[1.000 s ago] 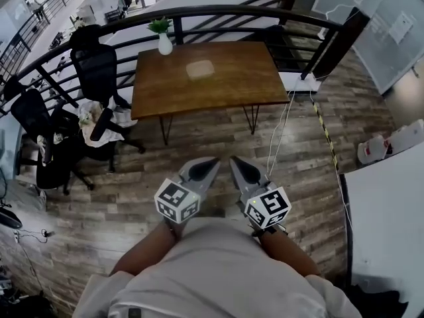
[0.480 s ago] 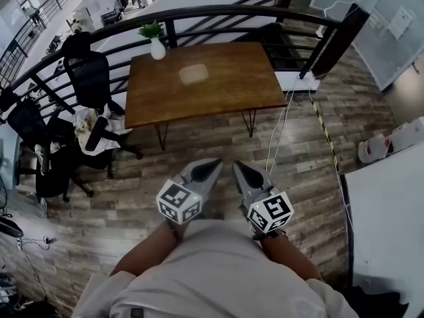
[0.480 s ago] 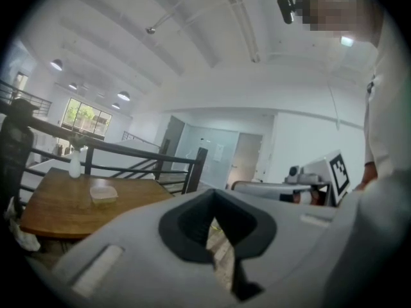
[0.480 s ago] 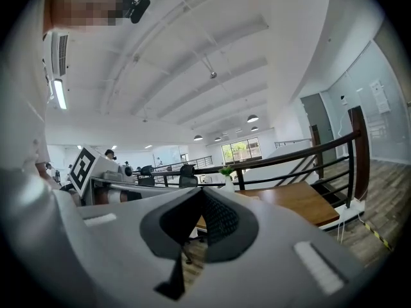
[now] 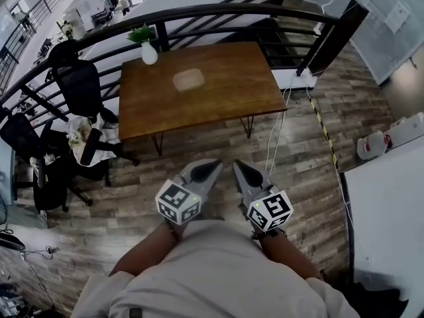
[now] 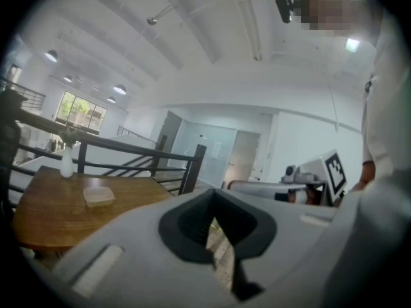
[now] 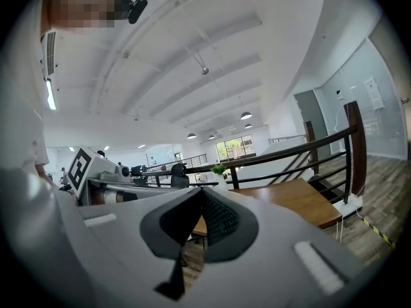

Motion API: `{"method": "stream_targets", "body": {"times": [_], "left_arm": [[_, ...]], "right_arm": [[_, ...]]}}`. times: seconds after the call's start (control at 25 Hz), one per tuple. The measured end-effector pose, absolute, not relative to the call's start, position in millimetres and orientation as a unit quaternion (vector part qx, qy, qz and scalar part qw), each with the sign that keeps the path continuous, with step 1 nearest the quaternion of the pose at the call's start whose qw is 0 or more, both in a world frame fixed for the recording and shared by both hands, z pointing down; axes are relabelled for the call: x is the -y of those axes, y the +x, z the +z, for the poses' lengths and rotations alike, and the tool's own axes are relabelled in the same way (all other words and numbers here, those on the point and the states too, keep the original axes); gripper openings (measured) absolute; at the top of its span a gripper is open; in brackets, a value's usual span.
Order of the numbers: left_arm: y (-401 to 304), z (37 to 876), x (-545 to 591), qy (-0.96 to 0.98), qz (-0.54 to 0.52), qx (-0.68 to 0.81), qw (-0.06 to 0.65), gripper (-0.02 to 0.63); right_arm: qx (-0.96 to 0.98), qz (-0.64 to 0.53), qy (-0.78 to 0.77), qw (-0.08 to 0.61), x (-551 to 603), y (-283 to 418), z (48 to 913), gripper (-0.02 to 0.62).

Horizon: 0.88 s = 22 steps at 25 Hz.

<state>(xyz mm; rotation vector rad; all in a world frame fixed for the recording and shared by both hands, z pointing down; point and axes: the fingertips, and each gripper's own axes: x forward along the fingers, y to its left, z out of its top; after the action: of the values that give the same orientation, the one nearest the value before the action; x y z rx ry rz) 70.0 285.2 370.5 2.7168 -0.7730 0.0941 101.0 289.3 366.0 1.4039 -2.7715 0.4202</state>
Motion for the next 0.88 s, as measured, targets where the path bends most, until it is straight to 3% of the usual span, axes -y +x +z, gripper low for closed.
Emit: {"method": "stream_targets", "body": {"times": [0.88], "left_arm": [[-92.1, 333.7, -43.4, 0.952, 0.017, 0.276, 0.131, 0.003]], "right_arm": [[0.885, 0.113, 0.452, -0.024, -50.8, -57.0, 333.5, 0.005]]}}
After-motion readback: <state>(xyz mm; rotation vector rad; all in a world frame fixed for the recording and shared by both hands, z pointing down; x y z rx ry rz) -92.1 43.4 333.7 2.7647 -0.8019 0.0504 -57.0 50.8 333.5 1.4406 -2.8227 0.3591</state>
